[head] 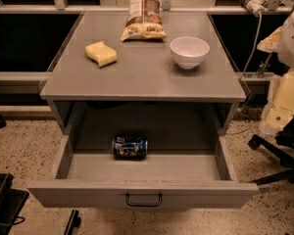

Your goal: Pick pepsi can from middle drawer and place on counter

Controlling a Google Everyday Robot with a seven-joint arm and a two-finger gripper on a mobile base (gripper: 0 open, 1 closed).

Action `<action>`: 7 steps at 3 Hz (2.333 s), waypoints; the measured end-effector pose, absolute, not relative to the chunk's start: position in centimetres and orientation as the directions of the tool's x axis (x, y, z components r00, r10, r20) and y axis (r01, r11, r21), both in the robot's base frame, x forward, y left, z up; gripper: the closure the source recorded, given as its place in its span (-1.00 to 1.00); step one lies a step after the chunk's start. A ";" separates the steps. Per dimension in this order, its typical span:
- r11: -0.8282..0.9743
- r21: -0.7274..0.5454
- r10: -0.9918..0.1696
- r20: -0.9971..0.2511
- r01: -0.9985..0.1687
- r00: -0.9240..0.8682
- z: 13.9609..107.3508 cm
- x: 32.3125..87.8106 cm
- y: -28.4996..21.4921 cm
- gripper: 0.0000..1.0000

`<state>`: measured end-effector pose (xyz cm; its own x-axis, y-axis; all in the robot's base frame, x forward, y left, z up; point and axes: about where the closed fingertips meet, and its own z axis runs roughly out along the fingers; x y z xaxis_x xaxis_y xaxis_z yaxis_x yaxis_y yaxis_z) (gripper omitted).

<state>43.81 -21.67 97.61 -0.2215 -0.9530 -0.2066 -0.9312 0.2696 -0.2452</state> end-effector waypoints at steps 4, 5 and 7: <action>0.216 -0.044 -0.844 -0.510 -0.975 -0.164 84.1 43.8 -13.1 -1.00; 0.186 0.006 -0.781 -0.606 -0.983 -0.152 82.3 44.0 -7.9 -1.00; 0.242 -0.012 -0.749 -0.638 -0.970 -0.179 80.8 45.9 -7.8 -1.00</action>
Offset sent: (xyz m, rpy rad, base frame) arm 0.0016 0.0003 0.0058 0.0247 -0.0306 0.0102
